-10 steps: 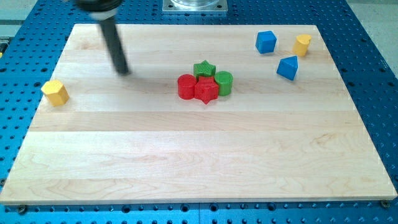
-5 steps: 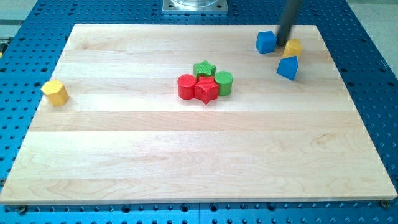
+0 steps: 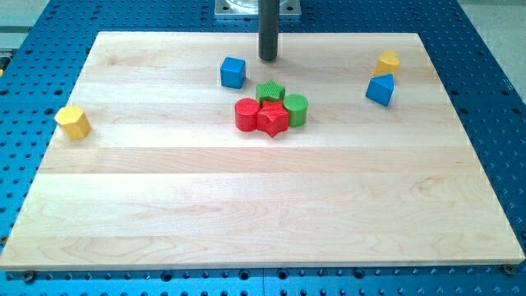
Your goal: Push the cube into the hexagon
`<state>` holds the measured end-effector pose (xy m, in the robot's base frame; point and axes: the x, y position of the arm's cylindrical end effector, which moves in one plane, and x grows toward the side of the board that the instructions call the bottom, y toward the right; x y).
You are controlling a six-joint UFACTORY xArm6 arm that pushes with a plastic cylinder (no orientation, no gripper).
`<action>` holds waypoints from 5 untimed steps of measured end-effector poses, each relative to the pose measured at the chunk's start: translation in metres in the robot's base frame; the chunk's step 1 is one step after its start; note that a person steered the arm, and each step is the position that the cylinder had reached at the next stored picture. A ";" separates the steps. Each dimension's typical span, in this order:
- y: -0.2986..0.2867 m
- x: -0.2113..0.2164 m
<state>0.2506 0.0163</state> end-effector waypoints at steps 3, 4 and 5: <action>0.021 -0.004; -0.045 0.039; -0.128 0.074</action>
<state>0.3242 -0.1122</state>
